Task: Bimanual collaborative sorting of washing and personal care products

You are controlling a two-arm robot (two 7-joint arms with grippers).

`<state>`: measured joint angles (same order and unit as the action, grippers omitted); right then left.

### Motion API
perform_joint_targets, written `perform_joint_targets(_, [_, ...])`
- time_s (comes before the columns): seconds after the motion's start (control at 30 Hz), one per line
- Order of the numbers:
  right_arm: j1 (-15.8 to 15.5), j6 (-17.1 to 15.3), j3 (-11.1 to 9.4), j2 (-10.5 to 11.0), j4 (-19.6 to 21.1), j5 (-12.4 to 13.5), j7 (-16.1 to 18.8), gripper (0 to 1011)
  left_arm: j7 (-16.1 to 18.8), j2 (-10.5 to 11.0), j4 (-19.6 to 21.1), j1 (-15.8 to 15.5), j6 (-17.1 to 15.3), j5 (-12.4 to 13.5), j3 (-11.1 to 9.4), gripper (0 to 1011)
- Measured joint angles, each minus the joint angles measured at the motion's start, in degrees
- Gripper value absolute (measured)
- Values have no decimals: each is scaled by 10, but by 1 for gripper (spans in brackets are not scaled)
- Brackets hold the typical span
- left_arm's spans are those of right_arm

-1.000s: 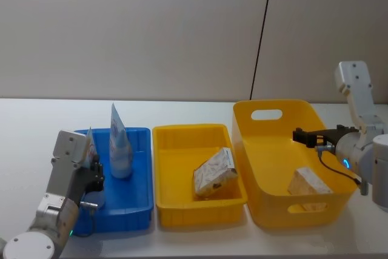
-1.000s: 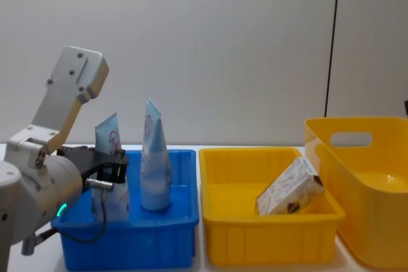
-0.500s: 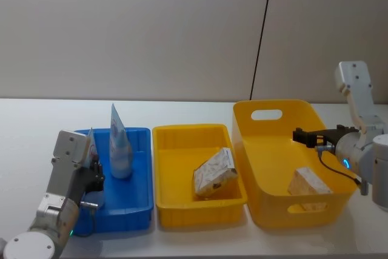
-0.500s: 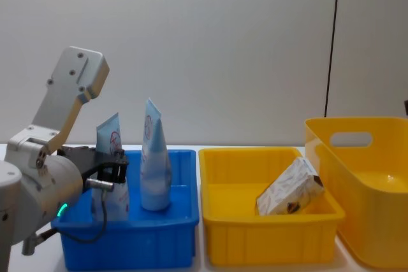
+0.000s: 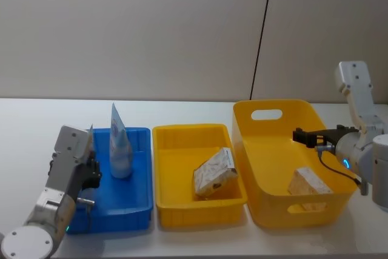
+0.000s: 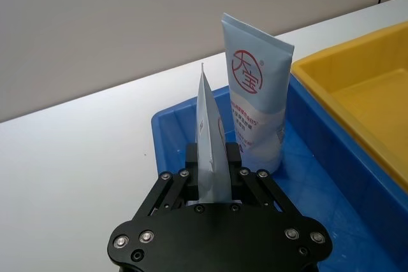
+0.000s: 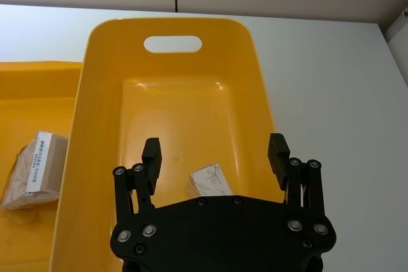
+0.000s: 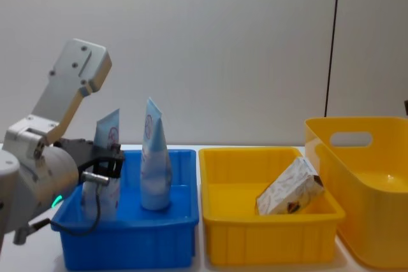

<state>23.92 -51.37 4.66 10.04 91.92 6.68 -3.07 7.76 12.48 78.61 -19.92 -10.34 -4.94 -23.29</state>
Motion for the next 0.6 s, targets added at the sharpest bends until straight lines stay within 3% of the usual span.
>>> perform_joint_targets(0.3, [0,0,0,0,0,0,0,1003,-5,16,29,-4,-34,13,2,222])
perform_joint_targets(0.6, [0,0,0,0,0,0,0,1003,-13,19,56,-1,-53,4,20,222])
